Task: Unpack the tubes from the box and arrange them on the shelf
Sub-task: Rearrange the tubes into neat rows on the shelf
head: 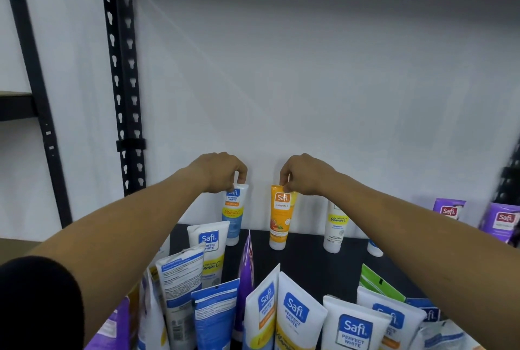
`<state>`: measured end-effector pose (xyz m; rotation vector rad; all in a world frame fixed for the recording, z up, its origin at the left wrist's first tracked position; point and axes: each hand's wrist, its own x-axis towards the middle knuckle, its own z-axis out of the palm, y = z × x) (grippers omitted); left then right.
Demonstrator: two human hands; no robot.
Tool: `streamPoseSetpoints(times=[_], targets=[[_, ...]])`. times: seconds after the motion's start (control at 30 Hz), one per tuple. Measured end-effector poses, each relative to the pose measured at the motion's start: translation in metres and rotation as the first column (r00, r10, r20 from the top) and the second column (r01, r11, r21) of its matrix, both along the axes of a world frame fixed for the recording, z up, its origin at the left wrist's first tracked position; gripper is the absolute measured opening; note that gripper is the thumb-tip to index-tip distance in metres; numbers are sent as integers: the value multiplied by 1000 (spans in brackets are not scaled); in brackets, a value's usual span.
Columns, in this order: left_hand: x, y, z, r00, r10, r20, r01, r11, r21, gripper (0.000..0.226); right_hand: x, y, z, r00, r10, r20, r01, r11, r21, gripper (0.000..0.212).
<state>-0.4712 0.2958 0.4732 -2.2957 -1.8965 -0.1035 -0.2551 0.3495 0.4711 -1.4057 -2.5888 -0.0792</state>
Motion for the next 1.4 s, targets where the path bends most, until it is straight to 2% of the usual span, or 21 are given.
streamPoseSetpoints(times=[0.4, 1.03, 1.4], targets=[[-4, -1, -3, 1000, -3, -7, 3, 999, 33, 18, 0, -1, -4, 999, 24, -28, -24, 1000, -4, 17], [-11, 0, -7, 997, -3, 73, 4, 1000, -5, 16, 2, -4, -6, 999, 36, -33, -36, 999, 3, 16], [-15, 1, -7, 995, 8, 103, -6, 1000, -23, 20, 2, -9, -4, 999, 45, -25, -45, 999, 6, 25]])
